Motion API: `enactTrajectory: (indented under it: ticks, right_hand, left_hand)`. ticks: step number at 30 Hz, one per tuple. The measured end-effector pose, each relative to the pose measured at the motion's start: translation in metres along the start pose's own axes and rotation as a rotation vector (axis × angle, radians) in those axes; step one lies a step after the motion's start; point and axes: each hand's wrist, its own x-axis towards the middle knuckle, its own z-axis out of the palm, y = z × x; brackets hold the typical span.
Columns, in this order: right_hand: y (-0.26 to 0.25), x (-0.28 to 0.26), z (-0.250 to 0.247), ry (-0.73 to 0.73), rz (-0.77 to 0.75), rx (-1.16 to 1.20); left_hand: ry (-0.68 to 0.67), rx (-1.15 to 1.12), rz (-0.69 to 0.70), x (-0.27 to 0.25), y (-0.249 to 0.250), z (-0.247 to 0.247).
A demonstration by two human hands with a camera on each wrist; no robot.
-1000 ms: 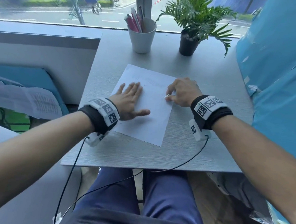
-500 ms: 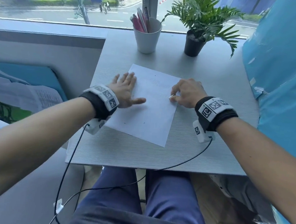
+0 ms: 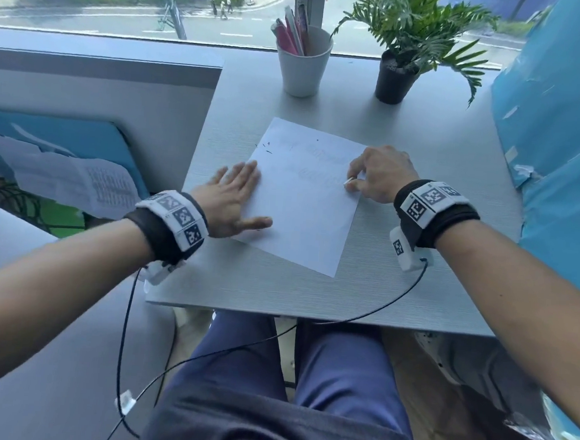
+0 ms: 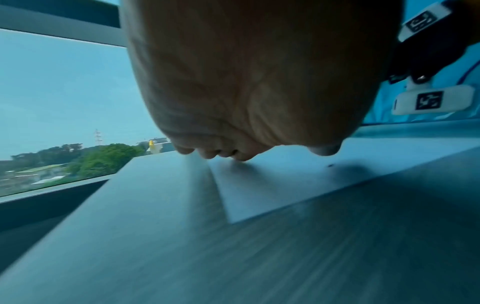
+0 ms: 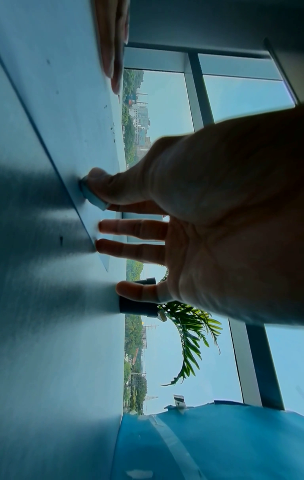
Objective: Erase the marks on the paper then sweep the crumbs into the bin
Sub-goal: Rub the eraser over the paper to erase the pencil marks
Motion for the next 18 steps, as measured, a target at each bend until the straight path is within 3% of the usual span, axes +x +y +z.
enactTrajectory:
  ticks: [2,5,7,10,16,18]
  right_hand:
    - [0.0,0.001,0.0,-0.002,0.001,-0.011]
    - [0.0,0.0,-0.001,-0.007,0.01,-0.014]
    - [-0.001,0.0,-0.002,-0.012,0.014,-0.014]
    - [-0.002,-0.001,-0.003,-0.012,0.021,-0.01]
    - [-0.004,-0.003,-0.003,-0.002,0.029,-0.02]
    - [-0.004,-0.001,-0.001,-0.002,0.032,-0.023]
  left_hand:
    - [0.032,0.032,0.128,-0.004,0.022,0.0]
    - [0.013,0.066,0.482,-0.018,0.078,0.01]
    - [-0.035,0.05,0.572,-0.019,0.095,0.019]
    - [-0.034,-0.03,0.481,-0.004,0.074,0.011]
    - [-0.047,0.021,-0.042,0.023,0.009,-0.023]
    - [0.005,0.06,0.063,0.02,0.031,-0.025]
